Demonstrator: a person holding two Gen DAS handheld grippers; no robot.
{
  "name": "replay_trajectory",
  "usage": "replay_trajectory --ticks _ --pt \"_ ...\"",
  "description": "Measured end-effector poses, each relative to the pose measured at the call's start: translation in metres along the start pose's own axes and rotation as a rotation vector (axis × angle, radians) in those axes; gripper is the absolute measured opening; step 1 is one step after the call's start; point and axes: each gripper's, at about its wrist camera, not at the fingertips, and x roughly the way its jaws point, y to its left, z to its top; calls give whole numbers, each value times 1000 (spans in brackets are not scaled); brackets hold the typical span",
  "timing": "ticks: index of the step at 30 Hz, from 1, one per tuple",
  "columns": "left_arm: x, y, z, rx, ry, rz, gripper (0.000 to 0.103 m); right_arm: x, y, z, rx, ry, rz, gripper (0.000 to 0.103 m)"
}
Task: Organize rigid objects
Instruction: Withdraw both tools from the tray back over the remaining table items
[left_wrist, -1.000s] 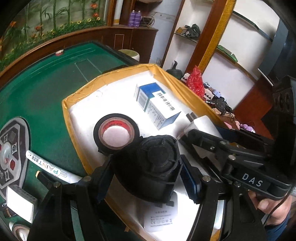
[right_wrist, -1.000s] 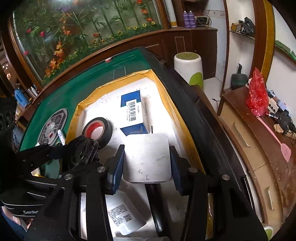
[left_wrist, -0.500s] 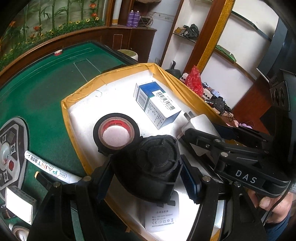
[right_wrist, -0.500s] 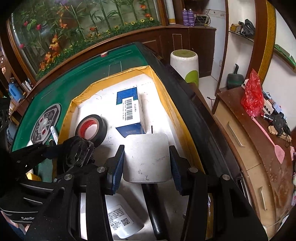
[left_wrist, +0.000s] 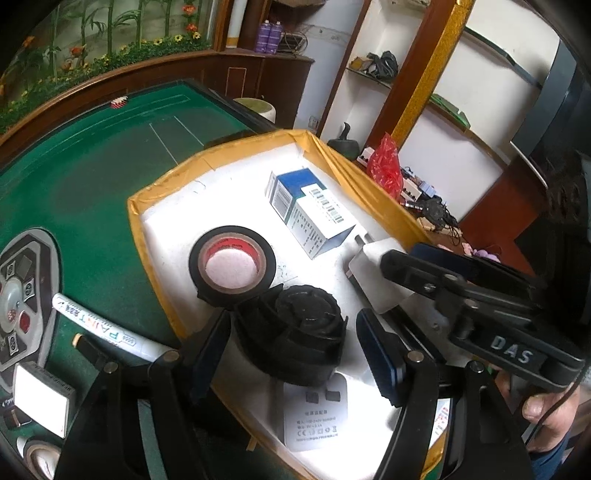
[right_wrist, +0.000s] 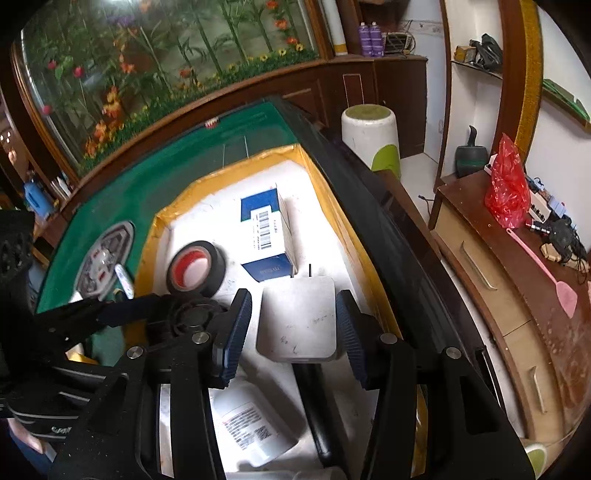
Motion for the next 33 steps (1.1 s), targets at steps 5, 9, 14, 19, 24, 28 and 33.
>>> replay_trajectory --ticks 5,9,14,19,24,28,33 --pt "-21 2 -3 -18 -28 -14 71 -33 6 -8 36 -91 45 47" --pt "-40 8 -9 -31 -43 -20 71 -53 19 -17 52 -141 88 47" --pt "-72 25 -22 -17 -69 -20 71 -66 49 -25 21 -152 147 47" --pt "-109 63 -43 16 -96 55 71 -63 91 -38 -45 -111 218 47" --pt "-133 140 -61 -50 -116 244 71 -57 129 -53 -121 -77 272 47" --pt "-116 209 -61 -183 -46 291 71 -49 151 -61 -155 -50 299 47" --pt "-89 249 -68 -240 14 305 71 -45 168 -72 -181 -21 320 47"
